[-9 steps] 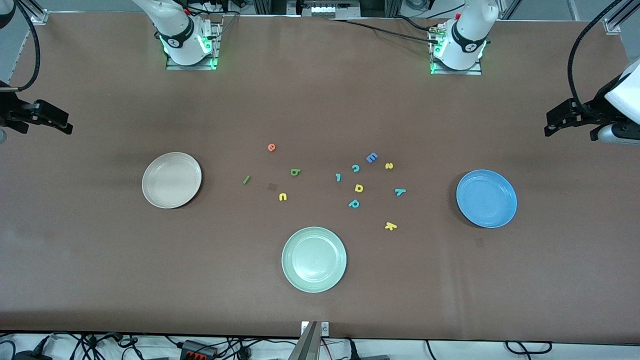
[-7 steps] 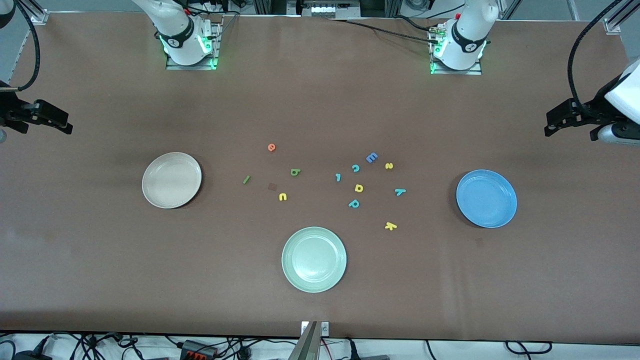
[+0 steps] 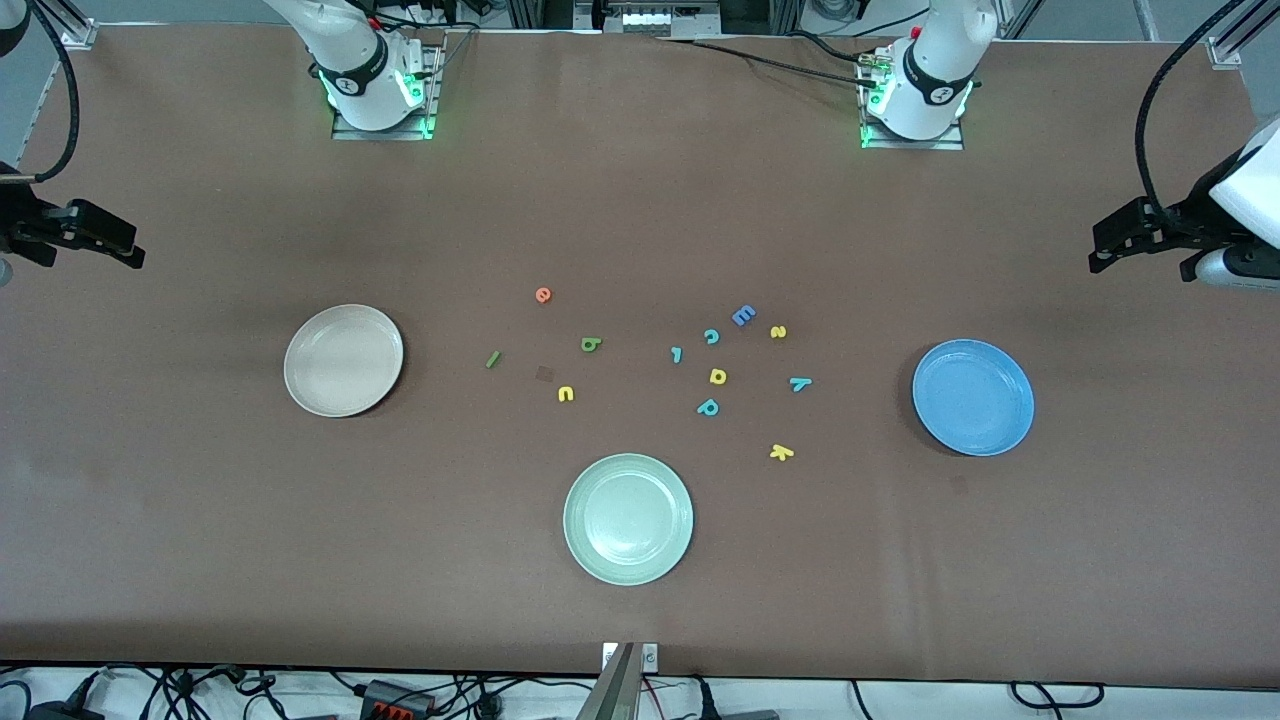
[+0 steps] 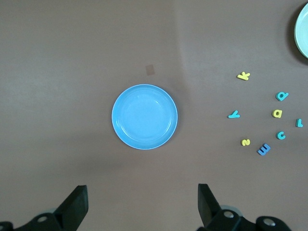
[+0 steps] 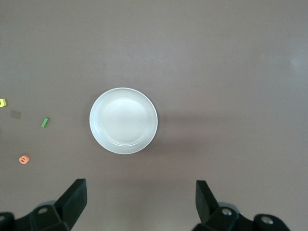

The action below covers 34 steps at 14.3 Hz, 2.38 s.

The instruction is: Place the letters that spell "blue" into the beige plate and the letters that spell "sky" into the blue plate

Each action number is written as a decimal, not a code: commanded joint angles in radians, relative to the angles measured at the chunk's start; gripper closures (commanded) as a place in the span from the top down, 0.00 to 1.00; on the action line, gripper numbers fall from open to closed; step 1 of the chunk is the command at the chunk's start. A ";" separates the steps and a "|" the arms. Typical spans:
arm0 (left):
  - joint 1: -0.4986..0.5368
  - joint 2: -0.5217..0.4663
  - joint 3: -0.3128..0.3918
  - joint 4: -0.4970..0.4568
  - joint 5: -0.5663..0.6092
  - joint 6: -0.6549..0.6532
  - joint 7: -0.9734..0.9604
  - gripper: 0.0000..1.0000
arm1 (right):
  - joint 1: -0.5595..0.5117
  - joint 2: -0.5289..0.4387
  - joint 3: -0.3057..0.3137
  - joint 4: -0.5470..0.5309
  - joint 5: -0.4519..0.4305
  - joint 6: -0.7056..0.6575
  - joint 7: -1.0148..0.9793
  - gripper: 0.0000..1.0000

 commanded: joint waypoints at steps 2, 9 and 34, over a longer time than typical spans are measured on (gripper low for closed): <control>0.005 0.006 -0.015 0.022 0.008 -0.019 0.001 1.00 | -0.005 -0.009 -0.001 -0.002 0.001 -0.013 -0.016 1.00; -0.038 0.053 -0.019 0.025 0.006 0.021 -0.002 1.00 | 0.001 0.030 -0.001 -0.005 -0.010 -0.013 -0.002 1.00; -0.370 0.685 -0.036 0.045 0.066 0.612 0.911 1.00 | 0.464 0.489 0.009 -0.249 0.139 0.624 0.649 1.00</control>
